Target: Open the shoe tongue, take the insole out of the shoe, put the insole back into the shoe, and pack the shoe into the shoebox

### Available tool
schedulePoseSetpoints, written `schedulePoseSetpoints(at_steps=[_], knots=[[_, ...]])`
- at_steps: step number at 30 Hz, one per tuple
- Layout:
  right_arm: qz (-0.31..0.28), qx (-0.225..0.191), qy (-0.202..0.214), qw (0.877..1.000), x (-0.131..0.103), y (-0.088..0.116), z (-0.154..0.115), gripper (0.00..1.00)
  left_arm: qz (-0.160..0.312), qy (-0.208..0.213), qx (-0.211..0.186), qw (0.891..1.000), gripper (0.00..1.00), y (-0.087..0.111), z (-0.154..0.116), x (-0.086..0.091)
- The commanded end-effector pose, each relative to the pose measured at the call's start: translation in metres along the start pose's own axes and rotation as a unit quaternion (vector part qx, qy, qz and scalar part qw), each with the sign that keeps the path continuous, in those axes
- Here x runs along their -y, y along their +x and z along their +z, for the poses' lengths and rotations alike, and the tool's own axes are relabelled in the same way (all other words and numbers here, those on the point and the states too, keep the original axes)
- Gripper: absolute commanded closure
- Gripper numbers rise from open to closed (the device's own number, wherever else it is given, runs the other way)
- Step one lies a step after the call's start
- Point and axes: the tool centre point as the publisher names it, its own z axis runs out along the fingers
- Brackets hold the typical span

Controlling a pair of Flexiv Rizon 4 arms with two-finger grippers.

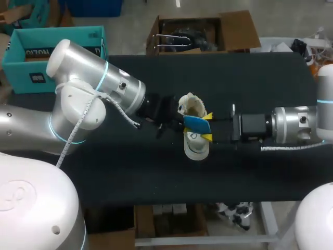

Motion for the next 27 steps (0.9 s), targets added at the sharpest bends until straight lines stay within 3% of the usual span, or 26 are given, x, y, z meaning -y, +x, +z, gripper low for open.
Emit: schedulePoseSetpoints(at_steps=[1, 16, 22, 27], knots=[[0.004, -0.004, -0.027, 1.000, 0.004, -0.005, 0.002, 0.54, 0.013, -0.010, -0.011, 1.000, 1.00, -0.004, 0.005, -0.005], [0.012, -0.004, -0.044, 0.999, -0.016, -0.002, 0.012, 0.63, 0.056, -0.038, -0.023, 0.997, 1.00, -0.016, 0.014, -0.007], [0.009, -0.011, -0.058, 0.998, -0.018, -0.001, 0.017, 0.85, 0.066, -0.050, -0.029, 0.996, 1.00, -0.020, 0.018, -0.010], [0.010, -0.019, -0.068, 0.997, -0.019, -0.003, 0.017, 0.82, 0.070, -0.058, -0.036, 0.995, 1.00, -0.020, 0.018, -0.013]])
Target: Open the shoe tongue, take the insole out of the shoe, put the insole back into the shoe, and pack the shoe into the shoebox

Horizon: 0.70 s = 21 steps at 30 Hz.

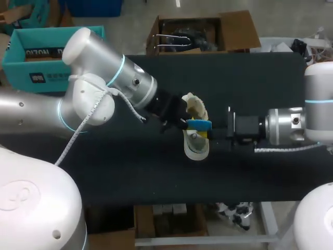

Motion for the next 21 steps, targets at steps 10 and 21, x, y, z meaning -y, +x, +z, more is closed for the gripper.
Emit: schedulePoseSetpoints(at_steps=[10, 21], knots=[[0.007, -0.023, -0.026, 0.999, 0.004, -0.010, -0.003, 0.78, -0.006, 0.007, -0.019, 1.000, 1.00, -0.007, -0.001, -0.008], [0.021, -0.021, -0.052, 0.998, -0.009, -0.002, 0.006, 1.00, -0.010, 0.010, -0.034, 0.999, 1.00, -0.007, 0.001, -0.020]])
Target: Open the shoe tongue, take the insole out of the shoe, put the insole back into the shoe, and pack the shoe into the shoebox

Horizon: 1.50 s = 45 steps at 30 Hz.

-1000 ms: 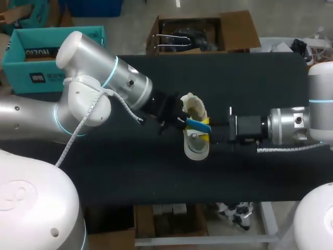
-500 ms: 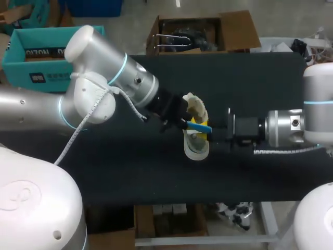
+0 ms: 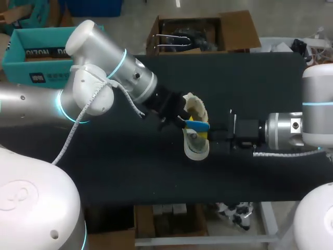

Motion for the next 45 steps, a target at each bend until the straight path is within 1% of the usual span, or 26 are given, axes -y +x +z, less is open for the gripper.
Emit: schedulePoseSetpoints(at_steps=[1, 10, 14, 15, 23, 24, 25, 26, 27, 30, 33, 39, 40, 41, 42, 43, 45], knots=[[0.003, 0.007, -0.019, 1.000, -0.003, 0.002, 0.008, 1.00, -0.001, 0.000, -0.005, 1.000, 1.00, -0.006, 0.001, -0.009], [0.022, 0.008, -0.038, 0.999, -0.024, 0.012, 0.023, 1.00, -0.019, -0.005, -0.014, 1.000, 1.00, -0.013, 0.014, -0.025], [0.027, 0.005, -0.035, 0.999, -0.034, 0.013, 0.024, 1.00, -0.028, -0.002, -0.018, 0.999, 1.00, -0.016, 0.018, -0.032], [0.028, 0.004, -0.034, 0.999, -0.036, 0.013, 0.024, 1.00, -0.030, -0.002, -0.019, 0.999, 1.00, -0.020, 0.019, -0.035], [0.033, 0.000, -0.038, 0.999, -0.039, 0.012, 0.023, 1.00, -0.035, 0.009, -0.020, 0.999, 1.00, -0.018, 0.017, -0.035], [0.033, -0.001, -0.038, 0.999, -0.039, 0.012, 0.022, 1.00, -0.034, 0.013, -0.019, 0.999, 0.83, -0.017, 0.015, -0.034], [0.033, -0.002, -0.038, 0.999, -0.039, 0.012, 0.021, 1.00, -0.032, 0.016, -0.019, 0.999, 0.71, -0.016, 0.013, -0.032], [0.033, -0.003, -0.038, 0.999, -0.039, 0.012, 0.020, 1.00, -0.028, 0.019, -0.018, 0.999, 0.67, -0.014, 0.010, -0.030], [0.033, -0.004, -0.039, 0.999, -0.040, 0.012, 0.019, 1.00, -0.024, 0.022, -0.017, 0.999, 0.65, -0.009, 0.007, -0.024], [0.033, -0.007, -0.042, 0.999, -0.041, 0.011, 0.017, 1.00, -0.017, 0.024, -0.014, 0.999, 0.64, -0.004, 0.001, -0.018], [0.031, -0.013, -0.043, 0.998, -0.043, 0.012, 0.015, 1.00, -0.011, 0.031, -0.016, 0.999, 0.60, 0.001, -0.003, -0.012], [0.029, -0.019, -0.041, 0.999, -0.047, 0.015, 0.016, 1.00, -0.003, 0.047, -0.015, 0.999, 0.62, 0.006, -0.005, -0.003], [0.028, -0.019, -0.040, 0.999, -0.047, 0.016, 0.016, 1.00, -0.001, 0.047, -0.013, 0.999, 0.64, 0.006, -0.005, -0.002], [0.027, -0.019, -0.038, 0.999, -0.048, 0.016, 0.017, 1.00, 0.000, 0.048, -0.012, 0.999, 0.70, 0.006, -0.005, 0.000], [0.026, -0.019, -0.038, 0.999, -0.048, 0.017, 0.017, 1.00, 0.000, 0.048, -0.012, 0.999, 0.82, 0.007, -0.005, 0.000], [0.026, -0.019, -0.037, 0.999, -0.048, 0.017, 0.018, 1.00, 0.001, 0.048, -0.012, 0.999, 0.85, 0.007, -0.005, 0.001], [0.025, -0.020, -0.035, 0.999, -0.048, 0.017, 0.018, 1.00, 0.003, 0.045, -0.015, 0.999, 0.83, 0.008, -0.003, 0.002]])
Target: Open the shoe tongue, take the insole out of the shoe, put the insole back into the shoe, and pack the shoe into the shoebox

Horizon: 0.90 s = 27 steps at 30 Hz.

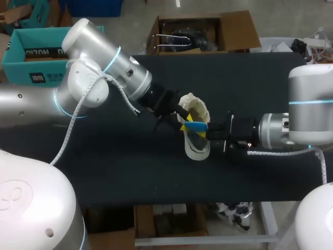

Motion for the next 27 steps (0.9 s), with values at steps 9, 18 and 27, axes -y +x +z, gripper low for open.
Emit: schedulePoseSetpoints(at_steps=[9, 18, 27], knots=[[-0.012, -0.006, -0.006, 1.000, 0.014, -0.008, -0.008, 0.57, 0.004, -0.012, -0.002, 1.000, 1.00, 0.004, 0.006, 0.000], [-0.027, -0.002, -0.034, 0.999, 0.035, -0.011, -0.011, 1.00, 0.005, -0.020, 0.003, 1.000, 1.00, 0.004, 0.007, -0.001], [-0.015, 0.003, -0.050, 0.999, 0.014, 0.001, 0.003, 1.00, -0.002, -0.043, 0.012, 0.999, 1.00, -0.004, 0.013, -0.010]])
